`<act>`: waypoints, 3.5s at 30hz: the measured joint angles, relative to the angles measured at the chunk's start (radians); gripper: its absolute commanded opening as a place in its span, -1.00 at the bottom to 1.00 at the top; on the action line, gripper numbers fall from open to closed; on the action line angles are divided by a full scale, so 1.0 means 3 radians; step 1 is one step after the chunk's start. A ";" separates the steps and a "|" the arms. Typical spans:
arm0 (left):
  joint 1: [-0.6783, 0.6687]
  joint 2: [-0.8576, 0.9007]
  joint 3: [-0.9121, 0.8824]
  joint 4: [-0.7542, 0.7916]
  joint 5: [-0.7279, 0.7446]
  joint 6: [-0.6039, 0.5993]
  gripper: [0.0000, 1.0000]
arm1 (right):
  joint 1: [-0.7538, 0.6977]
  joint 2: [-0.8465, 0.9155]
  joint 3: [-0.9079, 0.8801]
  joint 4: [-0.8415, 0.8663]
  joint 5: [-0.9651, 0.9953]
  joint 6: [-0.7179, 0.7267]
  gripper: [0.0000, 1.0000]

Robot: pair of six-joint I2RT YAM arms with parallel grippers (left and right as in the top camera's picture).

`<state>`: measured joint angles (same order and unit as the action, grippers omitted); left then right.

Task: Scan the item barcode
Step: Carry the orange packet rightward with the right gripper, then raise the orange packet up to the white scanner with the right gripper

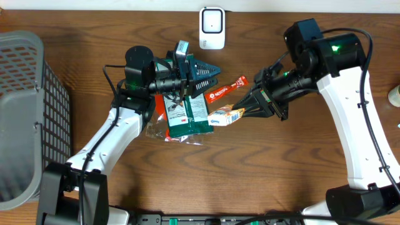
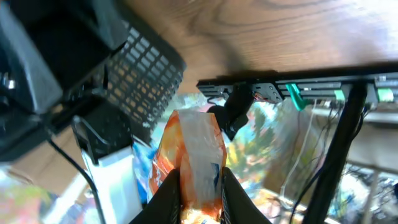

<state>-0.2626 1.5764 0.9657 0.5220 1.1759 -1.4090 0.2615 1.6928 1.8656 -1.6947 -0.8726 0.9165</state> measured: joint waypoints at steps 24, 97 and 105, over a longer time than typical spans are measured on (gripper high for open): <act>0.0000 0.0000 0.0000 -0.0003 0.0001 0.0000 -0.08 | 0.0003 -0.0001 0.0647 0.0360 -0.0251 0.0964 -0.97; 0.0000 0.0000 0.0000 -0.0004 0.0000 0.1071 -0.08 | -0.0155 0.1520 0.0889 0.3666 -0.0711 -0.4827 -0.98; 0.0000 0.0000 -0.0001 -0.0006 -0.0004 0.1211 -0.08 | -0.0373 0.2276 0.0884 0.6354 -0.1826 -0.3630 -0.98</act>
<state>-0.2626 1.5764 0.9653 0.5201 1.1748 -1.0458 0.1497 2.3756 2.1307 0.2115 -1.4204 -0.1726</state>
